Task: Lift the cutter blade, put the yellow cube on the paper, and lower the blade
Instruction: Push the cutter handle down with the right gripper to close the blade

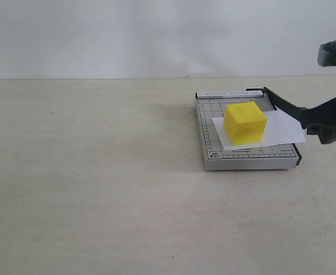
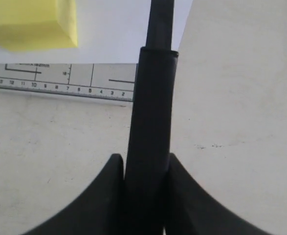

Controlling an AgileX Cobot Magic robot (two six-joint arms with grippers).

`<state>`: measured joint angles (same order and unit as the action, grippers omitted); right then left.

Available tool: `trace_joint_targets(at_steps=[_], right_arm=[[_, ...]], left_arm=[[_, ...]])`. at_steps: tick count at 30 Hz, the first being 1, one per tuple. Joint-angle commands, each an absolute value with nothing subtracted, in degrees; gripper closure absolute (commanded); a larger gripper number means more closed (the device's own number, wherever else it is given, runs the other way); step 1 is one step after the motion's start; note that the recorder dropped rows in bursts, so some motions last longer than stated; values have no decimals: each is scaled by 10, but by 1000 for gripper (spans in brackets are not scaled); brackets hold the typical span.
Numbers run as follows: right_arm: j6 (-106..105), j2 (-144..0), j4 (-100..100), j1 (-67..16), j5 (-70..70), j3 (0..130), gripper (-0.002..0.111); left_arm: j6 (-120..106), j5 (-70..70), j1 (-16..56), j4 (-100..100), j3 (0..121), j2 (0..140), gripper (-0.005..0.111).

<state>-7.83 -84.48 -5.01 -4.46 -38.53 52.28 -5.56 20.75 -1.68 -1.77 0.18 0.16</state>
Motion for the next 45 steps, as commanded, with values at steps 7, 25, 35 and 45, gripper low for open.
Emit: trace_joint_targets(at_steps=[7,25,35,45], right_arm=[[-96,-852,-73,-45,-310,405,108],[-96,-852,-97,-45,-171,287,108],[-96,-892,-98,-45,-158,279,108],[-98,-920,-98,-45,-129,279,108]], left_arm=[[-58,209,-17,-13,0,0,102],[-58,209,-17,-13,0,0,102],[-58,209,-17,-13,0,0,102],[-58,209,-17,-13,0,0,102]])
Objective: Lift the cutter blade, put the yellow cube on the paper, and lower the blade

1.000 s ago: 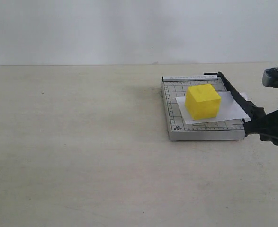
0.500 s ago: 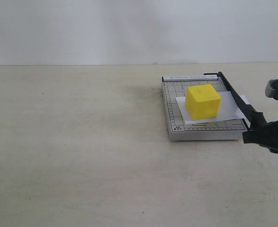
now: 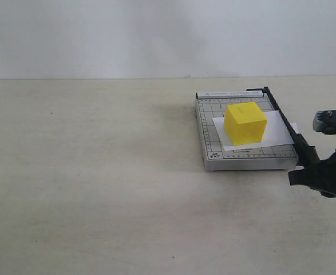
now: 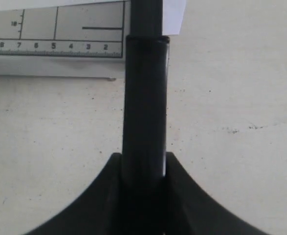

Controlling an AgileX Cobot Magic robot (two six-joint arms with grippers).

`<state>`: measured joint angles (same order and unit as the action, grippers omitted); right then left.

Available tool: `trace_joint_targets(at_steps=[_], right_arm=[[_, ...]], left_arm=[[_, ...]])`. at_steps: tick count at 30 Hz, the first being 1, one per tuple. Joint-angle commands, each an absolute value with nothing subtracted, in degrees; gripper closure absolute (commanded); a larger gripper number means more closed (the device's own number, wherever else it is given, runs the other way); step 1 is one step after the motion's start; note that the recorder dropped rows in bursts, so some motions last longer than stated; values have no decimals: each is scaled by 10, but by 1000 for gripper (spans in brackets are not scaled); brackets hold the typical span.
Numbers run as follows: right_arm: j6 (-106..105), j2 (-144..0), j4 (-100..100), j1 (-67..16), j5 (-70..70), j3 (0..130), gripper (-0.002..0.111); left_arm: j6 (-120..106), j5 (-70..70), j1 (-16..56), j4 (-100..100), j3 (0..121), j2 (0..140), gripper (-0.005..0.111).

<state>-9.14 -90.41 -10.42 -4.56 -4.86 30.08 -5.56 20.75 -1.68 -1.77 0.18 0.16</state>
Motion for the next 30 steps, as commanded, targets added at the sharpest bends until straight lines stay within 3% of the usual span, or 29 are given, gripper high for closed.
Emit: trace_joint_targets(at_steps=[1,4,6,8,12,13,17,23,26,30], right_arm=[[-98,-920,-98,-45,-133,279,108],[-107,-907,-99,-45,-136,279,107],[-112,-884,-99,-45,-133,279,100],[-115,-860,-99,-45,-131,279,86],[-115,-817,-99,-45,-131,281,39],[-115,-811,-99,-45,-131,281,35],[-109,-759,-100,-45,-126,281,45],[-109,-565,-109,-45,-112,281,53],[-111,-429,-113,-45,-122,280,72],[-111,-242,-116,-45,-126,261,107]], left_arm=[[-58,209,-17,-13,0,0,102],[-58,209,-17,-13,0,0,102],[-58,209,-17,-13,0,0,102],[-58,209,-17,-13,0,0,102],[-58,209,-17,-13,0,0,102],[-58,209,-17,-13,0,0,102],[-58,209,-17,-13,0,0,102],[-58,209,-17,-13,0,0,102],[-58,209,-17,-13,0,0,102],[-58,209,-17,-13,0,0,102]])
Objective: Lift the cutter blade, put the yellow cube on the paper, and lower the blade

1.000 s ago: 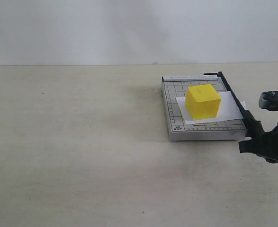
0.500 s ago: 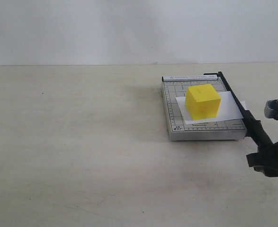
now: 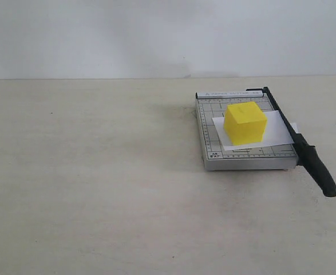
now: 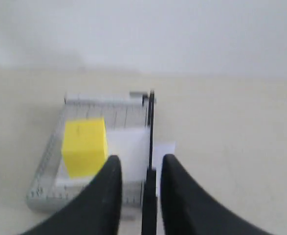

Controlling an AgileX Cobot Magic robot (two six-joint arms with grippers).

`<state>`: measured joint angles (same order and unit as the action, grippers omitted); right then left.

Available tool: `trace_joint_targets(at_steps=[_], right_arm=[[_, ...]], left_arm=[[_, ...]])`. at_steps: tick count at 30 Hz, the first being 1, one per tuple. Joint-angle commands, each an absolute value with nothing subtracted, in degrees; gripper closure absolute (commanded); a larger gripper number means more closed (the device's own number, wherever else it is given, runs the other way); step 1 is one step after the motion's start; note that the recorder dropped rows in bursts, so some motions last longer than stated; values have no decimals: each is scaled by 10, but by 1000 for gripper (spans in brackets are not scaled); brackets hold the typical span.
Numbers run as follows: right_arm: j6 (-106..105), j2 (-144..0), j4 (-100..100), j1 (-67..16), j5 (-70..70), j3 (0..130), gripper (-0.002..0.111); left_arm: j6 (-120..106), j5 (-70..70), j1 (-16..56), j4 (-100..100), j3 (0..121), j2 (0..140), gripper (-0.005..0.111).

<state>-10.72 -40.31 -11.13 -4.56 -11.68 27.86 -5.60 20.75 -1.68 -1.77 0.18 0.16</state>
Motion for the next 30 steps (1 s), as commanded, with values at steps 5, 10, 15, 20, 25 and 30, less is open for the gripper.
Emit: trace_joint_targets(at_steps=[5,10,15,20,25,30], right_arm=[[-102,-33,-125,-45,-236,247,108],[-94,-2,-140,-48,-325,264,108],[-91,-13,-152,-48,-327,264,108],[-91,-13,-152,-48,-328,264,108],[-91,-13,-151,-48,-330,264,108],[-76,-13,-152,-48,-319,225,108]], left_arm=[[-58,209,-17,-13,0,0,102],[-58,205,-17,-13,0,0,102],[-58,206,-17,-13,0,0,102],[-58,206,-17,-13,0,0,102],[-58,206,-17,-13,0,0,102],[-58,206,-17,-13,0,0,102]])
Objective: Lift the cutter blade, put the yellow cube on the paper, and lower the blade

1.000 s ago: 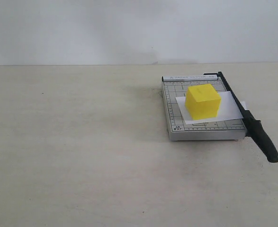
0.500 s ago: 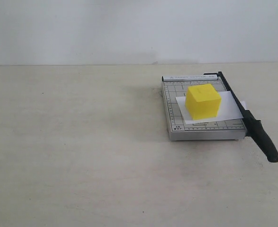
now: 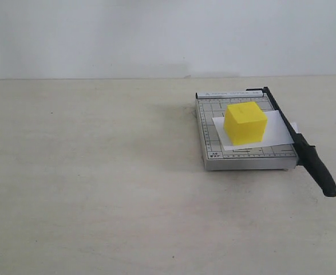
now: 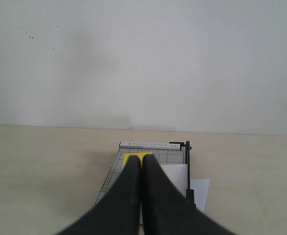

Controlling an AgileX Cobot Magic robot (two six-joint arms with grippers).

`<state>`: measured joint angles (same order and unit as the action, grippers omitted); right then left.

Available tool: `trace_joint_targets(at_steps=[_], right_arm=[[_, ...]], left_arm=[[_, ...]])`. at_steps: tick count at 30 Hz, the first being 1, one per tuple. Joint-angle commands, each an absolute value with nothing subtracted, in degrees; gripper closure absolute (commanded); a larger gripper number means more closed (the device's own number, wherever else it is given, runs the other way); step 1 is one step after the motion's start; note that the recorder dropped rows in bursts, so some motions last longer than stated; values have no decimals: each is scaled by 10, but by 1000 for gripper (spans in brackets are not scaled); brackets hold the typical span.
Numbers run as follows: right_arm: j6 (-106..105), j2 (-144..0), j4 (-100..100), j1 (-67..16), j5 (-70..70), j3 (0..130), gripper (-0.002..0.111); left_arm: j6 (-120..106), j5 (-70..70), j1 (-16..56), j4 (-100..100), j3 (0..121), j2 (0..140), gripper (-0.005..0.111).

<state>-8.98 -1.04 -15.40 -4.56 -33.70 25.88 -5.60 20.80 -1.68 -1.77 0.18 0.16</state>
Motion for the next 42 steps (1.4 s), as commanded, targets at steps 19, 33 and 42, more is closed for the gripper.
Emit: trace_joint_targets(at_steps=[19,33,42], right_arm=[[-35,-12,-131,-52,-73,0,108],[-31,-12,-114,-52,-88,0,108],[-31,-12,-114,-52,-88,0,108]], left_arm=[[-58,206,-17,-13,0,0,102],[-58,206,-17,-13,0,0,102],[-58,206,-17,-13,0,0,102]])
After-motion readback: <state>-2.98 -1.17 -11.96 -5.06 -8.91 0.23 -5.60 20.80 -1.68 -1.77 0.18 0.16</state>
